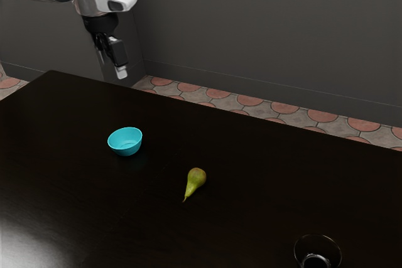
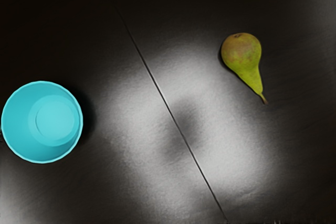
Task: Place the pear in the bowl.
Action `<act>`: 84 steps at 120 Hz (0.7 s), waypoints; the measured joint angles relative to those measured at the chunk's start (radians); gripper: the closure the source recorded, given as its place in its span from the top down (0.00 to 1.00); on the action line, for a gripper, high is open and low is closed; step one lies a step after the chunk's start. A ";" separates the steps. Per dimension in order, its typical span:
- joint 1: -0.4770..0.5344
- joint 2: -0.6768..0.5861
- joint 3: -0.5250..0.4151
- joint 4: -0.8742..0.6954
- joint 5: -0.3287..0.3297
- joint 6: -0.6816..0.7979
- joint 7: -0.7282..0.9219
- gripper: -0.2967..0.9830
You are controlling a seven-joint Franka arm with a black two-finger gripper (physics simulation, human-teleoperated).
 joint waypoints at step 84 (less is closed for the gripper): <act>-0.236 0.238 0.007 -0.102 -0.027 0.166 -0.098 0.77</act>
